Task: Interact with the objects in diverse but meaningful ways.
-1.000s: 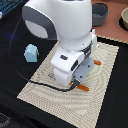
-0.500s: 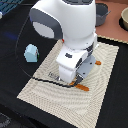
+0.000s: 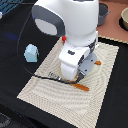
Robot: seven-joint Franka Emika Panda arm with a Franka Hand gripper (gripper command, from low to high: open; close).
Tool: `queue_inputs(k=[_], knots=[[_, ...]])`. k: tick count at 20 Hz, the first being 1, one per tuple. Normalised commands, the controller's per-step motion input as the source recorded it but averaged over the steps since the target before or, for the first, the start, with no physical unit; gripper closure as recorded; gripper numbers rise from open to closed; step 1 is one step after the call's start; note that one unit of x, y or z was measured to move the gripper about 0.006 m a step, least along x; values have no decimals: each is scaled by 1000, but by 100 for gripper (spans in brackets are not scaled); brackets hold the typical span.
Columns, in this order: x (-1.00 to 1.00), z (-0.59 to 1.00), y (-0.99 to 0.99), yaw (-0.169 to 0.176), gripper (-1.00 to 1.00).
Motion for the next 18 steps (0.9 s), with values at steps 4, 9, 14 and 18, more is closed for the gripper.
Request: queue_inputs(k=[4,9,14,18], knots=[[-96,-46,254,49,100],[0,169,-54,0,100],[-73,63,-150,0,100],[-191,-19,-14,1,100]])
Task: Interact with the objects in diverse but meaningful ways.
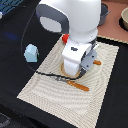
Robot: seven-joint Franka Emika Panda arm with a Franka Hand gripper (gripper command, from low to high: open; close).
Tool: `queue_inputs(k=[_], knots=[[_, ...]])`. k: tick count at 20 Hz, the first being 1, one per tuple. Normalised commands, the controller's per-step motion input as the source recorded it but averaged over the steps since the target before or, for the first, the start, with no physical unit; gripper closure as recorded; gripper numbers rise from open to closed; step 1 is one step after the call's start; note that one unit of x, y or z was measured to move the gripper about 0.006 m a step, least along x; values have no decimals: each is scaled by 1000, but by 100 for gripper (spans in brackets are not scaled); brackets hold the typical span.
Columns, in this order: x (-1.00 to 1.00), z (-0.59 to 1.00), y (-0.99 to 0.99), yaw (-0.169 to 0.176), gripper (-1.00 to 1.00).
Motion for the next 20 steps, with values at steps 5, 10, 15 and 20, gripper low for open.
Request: queue_inputs(k=[5,10,15,20], knots=[[-254,-101,0,14,100],[-120,-43,56,23,-100],[-13,95,73,29,-100],[183,771,87,5,-100]])
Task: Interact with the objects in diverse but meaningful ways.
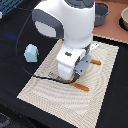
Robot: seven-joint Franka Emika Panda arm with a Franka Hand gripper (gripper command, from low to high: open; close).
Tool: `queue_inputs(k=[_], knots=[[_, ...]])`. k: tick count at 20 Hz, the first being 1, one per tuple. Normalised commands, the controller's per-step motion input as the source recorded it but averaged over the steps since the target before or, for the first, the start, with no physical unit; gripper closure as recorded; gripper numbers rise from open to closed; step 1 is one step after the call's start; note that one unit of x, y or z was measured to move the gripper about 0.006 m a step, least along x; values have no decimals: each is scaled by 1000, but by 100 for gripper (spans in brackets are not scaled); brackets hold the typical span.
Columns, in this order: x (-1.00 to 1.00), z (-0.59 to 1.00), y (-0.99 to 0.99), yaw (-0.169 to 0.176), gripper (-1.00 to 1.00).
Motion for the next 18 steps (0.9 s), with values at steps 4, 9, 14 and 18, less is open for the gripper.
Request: queue_inputs(k=[4,9,14,18], knots=[[188,752,34,4,-100],[49,351,121,37,-100],[-43,-88,170,57,-100],[-177,-314,133,56,-100]])
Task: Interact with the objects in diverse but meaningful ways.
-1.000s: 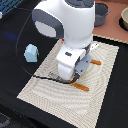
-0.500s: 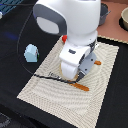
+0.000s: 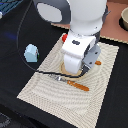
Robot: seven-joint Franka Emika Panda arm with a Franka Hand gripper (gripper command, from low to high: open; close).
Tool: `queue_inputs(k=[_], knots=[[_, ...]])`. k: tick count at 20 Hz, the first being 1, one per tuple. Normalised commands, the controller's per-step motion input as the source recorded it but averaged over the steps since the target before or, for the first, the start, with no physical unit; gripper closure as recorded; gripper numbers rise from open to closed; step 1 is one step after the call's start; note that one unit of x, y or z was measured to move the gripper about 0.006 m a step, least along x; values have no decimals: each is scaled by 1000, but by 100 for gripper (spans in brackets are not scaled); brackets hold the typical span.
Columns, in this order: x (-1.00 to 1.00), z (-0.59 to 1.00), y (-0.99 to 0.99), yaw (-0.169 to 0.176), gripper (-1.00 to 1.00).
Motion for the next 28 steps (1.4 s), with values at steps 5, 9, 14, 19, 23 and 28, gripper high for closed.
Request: queue_inputs(k=[5,9,14,19,23,28], knots=[[-203,-187,19,47,100],[-247,-136,0,33,100],[-216,-200,-12,19,100],[-114,-217,-24,14,100],[-19,-176,-51,4,100],[194,-16,-47,0,100]])
